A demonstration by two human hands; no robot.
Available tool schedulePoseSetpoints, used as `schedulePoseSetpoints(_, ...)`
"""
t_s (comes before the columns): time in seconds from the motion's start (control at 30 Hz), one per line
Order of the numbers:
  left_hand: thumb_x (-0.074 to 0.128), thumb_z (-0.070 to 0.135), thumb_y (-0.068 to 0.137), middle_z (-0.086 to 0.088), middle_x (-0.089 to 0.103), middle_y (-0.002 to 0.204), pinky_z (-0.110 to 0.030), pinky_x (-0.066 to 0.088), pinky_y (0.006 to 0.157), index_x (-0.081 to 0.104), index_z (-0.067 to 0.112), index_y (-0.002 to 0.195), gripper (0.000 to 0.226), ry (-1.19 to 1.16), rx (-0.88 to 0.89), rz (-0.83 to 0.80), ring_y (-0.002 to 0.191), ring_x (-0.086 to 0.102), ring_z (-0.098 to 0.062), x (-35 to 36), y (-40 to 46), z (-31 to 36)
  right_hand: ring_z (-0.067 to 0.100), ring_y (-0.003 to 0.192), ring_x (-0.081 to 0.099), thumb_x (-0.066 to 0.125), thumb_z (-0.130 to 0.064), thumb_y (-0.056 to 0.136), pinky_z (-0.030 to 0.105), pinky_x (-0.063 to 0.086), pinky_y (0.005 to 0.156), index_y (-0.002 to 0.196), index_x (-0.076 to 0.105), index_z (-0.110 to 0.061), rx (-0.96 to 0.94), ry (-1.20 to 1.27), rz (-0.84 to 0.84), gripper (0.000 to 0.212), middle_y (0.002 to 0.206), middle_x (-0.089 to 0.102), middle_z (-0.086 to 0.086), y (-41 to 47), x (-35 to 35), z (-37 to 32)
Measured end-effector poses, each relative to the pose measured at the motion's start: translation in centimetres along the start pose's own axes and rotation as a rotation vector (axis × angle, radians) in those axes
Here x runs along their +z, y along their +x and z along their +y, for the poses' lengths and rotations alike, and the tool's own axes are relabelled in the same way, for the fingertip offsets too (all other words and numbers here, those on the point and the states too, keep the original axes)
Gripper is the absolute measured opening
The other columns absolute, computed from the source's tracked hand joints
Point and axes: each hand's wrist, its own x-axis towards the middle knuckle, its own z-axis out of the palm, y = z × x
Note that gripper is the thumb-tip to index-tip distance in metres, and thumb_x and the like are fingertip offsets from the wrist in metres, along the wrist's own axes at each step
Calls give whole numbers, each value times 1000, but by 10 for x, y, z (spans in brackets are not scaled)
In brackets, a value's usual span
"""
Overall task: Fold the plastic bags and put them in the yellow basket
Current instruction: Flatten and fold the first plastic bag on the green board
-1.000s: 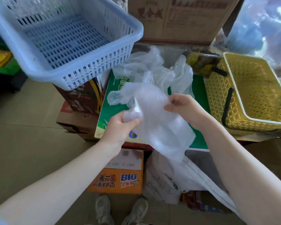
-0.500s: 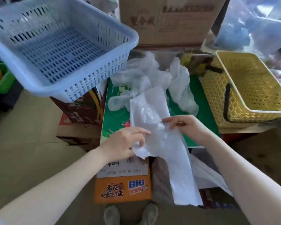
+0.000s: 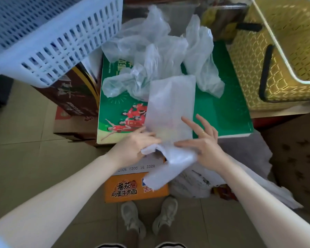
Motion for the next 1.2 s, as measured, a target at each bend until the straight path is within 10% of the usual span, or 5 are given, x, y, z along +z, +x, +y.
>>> schedulePoseSetpoints(0.2,32,68,85,11,57,58,-22,35,52,61,24,85,53,-538,-421,11,52,50,-4,-10,16,36,15,57,37,56,-19,85,27,28,59,60,51,4,679,768,-30,34,61,45,12,-6,-26,-9)
schedulePoseSetpoints(0.33,46,36,94,1,60,113,-21,34,75,55,22,117,29,-403,-626,21,99,54,-11,-2,38,38,17,61,35,48,-21,89,29,24,60,66,45,-11,855,663,17,25,61,39,1,2,-18,-10)
schedulePoseSetpoints(0.63,54,-6,82,-8,62,92,-27,35,64,66,6,95,21,-125,-537,3,88,56,-24,4,60,32,8,109,45,55,-15,90,19,36,80,134,46,-24,830,810,157,46,118,47,-7,26,-30,-21)
schedulePoseSetpoints(0.83,55,20,87,-8,49,91,-31,40,67,52,15,70,18,-84,-615,-10,84,52,-27,1,72,27,22,56,49,49,-14,89,25,34,51,75,55,-7,1133,860,155,18,67,52,8,42,-33,-10)
schedulePoseSetpoints(1.2,53,36,90,-16,43,131,-38,36,97,38,6,133,55,170,-705,53,119,40,-31,1,111,8,22,58,46,55,-45,85,30,31,58,63,45,-12,1136,417,-16,41,63,48,7,24,-16,2)
